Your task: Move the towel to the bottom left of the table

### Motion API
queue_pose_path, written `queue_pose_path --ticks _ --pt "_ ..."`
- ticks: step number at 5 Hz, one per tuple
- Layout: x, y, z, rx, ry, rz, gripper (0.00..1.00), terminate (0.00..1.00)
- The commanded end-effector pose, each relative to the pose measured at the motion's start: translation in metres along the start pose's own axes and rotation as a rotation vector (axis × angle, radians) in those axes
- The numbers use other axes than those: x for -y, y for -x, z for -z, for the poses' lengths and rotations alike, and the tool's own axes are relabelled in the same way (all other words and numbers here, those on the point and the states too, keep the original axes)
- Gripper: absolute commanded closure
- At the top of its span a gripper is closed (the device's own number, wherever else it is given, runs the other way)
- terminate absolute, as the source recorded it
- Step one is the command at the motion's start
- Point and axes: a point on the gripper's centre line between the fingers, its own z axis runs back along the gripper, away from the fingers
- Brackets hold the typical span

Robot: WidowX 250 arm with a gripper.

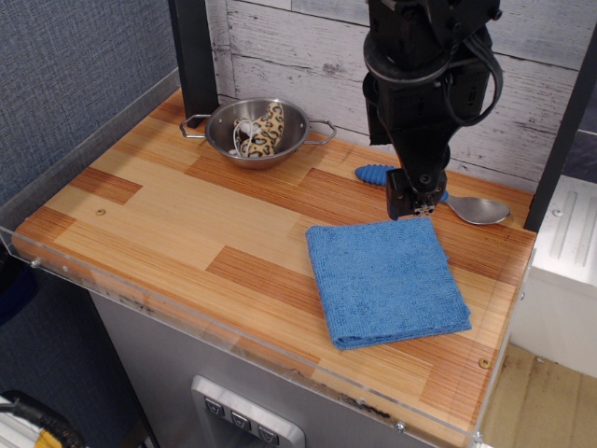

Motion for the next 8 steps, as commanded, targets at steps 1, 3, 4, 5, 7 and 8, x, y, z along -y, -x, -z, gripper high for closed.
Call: queue_pose_path --ticks 1,3,4,5,7,8 --pt "0.000 0.000 0.000 0.000 0.000 0.000 0.00 0.00" --pt "0.020 0.018 0.037 -0.013 0.075 -0.127 0.00 0.00" --pt "0.027 0.022 0.052 -0.014 0.097 -0.154 0.00 0.00" --pt "0.027 0.024 0.068 0.009 0.108 -0.211 0.00 0.00" --pt "0.017 0.024 0.089 0.021 0.101 -0.291 0.00 0.00" --pt "0.032 0.024 0.107 0.043 0.141 -0.341 0.00 0.00"
